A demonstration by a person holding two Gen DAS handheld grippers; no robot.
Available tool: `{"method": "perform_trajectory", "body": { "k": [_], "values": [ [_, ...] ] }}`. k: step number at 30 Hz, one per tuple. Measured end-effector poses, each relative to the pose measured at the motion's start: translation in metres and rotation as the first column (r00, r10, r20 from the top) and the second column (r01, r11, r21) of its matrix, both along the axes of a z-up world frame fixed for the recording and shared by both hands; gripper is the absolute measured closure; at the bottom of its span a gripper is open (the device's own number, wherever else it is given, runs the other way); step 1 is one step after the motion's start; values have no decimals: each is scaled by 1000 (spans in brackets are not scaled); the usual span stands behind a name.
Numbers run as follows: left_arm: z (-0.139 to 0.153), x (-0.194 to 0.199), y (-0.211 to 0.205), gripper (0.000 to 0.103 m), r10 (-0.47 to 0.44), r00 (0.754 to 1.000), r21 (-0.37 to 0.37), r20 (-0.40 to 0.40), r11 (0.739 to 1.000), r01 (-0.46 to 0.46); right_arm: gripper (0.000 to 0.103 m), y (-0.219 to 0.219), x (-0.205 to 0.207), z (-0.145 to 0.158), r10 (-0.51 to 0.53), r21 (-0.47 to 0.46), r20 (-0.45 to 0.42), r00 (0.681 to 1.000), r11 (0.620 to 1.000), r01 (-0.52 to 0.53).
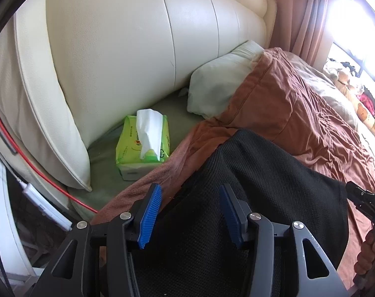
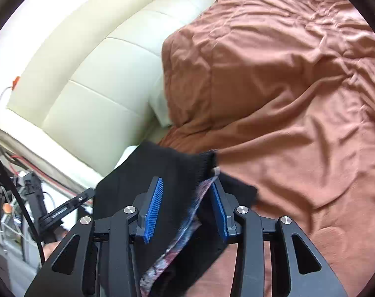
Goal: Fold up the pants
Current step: 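Lower the folded shorts onto the bed beside the tissue box with both tools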
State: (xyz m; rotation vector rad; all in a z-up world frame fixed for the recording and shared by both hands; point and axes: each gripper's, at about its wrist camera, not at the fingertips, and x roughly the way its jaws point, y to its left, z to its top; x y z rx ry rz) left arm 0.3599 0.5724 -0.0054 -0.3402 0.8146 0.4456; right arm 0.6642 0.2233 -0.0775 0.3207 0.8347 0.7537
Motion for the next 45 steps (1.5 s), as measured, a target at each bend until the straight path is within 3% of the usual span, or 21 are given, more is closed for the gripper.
{"method": "perform_trajectory", "body": {
  "k": [3,7,13,16,18,24,29,32,38,45],
  "values": [
    [4,-10,0,51,0,1000,-10,22,1000,1,66,-5,-13,15,0,-26,58,998,1000,1],
    [10,-16,-2,51,5,999,12,37,1000,-6,66,0,-41,33,87,-63,135,987,995,-79],
    [14,-9,-17,57,-47,997,28,66,999,45,69,23,-84,41,275,-179,235,932,955,-237],
    [8,7,-26,66,-86,995,37,42,996,85,78,36,-93,35,327,-231,247,912,934,-272],
    [0,21,-28,66,-98,995,39,14,994,98,82,44,-95,29,345,-268,258,902,923,-276],
    [-35,50,-14,81,-23,992,47,-121,998,29,83,58,-95,10,354,-370,265,897,896,-244],
    [-60,51,-2,86,14,983,54,-183,999,-5,83,61,-94,1,369,-393,270,889,885,-248],
    [-61,46,3,86,56,978,115,-199,993,-34,83,59,-94,-4,381,-411,280,881,877,-248],
    [-43,16,15,86,84,984,116,-157,991,-66,83,40,-88,-5,370,-407,238,898,877,-254],
    [-18,-14,2,86,-8,999,121,-53,993,14,83,30,-108,22,372,-375,283,884,891,-255]
  ]
}}
